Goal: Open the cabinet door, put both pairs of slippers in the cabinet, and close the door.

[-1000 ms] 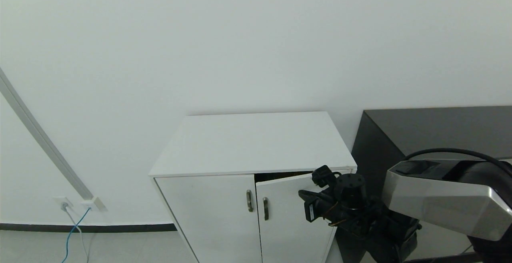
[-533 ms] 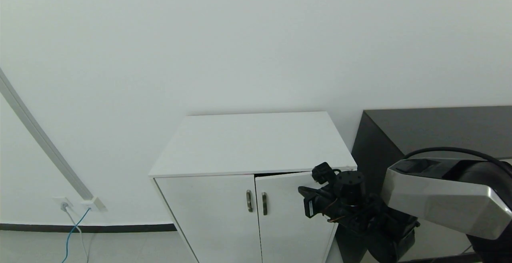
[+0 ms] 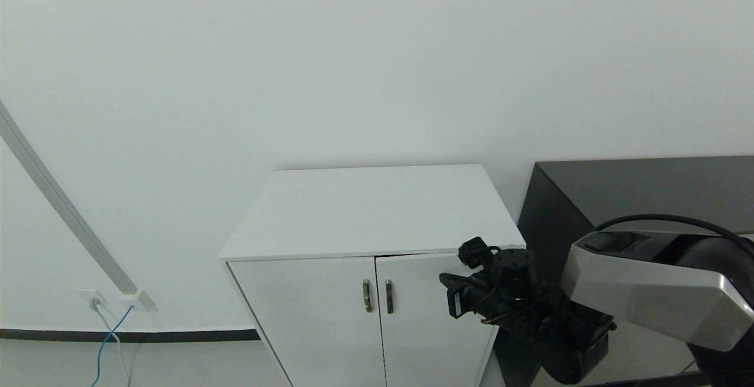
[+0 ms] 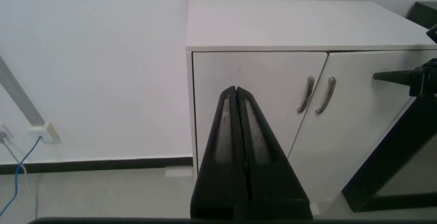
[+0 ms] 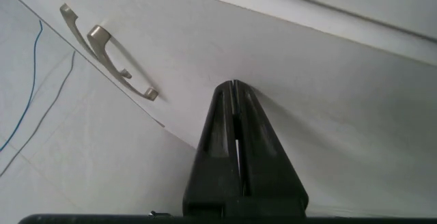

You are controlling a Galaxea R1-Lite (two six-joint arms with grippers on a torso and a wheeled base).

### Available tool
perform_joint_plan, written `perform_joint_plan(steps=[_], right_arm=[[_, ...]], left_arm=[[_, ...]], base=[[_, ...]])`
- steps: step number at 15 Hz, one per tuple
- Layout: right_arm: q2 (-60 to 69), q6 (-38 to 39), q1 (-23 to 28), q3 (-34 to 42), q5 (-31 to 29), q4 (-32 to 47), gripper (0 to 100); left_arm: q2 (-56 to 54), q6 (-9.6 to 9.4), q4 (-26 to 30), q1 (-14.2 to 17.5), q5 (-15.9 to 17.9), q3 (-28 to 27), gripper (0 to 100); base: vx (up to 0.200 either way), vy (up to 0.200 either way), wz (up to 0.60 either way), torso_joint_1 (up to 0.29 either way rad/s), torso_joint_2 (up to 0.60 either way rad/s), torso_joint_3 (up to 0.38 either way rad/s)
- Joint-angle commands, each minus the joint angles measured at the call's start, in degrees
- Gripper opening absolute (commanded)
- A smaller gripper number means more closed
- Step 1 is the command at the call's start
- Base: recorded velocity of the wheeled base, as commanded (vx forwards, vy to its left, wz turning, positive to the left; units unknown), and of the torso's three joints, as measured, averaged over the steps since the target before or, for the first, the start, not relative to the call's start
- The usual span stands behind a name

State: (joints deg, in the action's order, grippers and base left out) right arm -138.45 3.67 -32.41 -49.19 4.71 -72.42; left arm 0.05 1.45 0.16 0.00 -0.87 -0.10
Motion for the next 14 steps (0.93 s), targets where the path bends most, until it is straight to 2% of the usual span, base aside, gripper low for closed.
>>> perform_joint_plan(steps=[1,14], right_arm=[[0.1,0.0,0.2,-0.6,0.0,0.3,0],[-0.3,0.1,0.7,-1.4,0.1,0.3,0]], left_arm=[[0.0,0.04,0.0,0.0,0.0,0.0,0],[0.0,0.04,0.0,0.0,0.0,0.0,0]], base=[[0.000,0.000,0.00,0.000,0.00,0.000],[0.000,0.000,0.00,0.000,0.00,0.000]])
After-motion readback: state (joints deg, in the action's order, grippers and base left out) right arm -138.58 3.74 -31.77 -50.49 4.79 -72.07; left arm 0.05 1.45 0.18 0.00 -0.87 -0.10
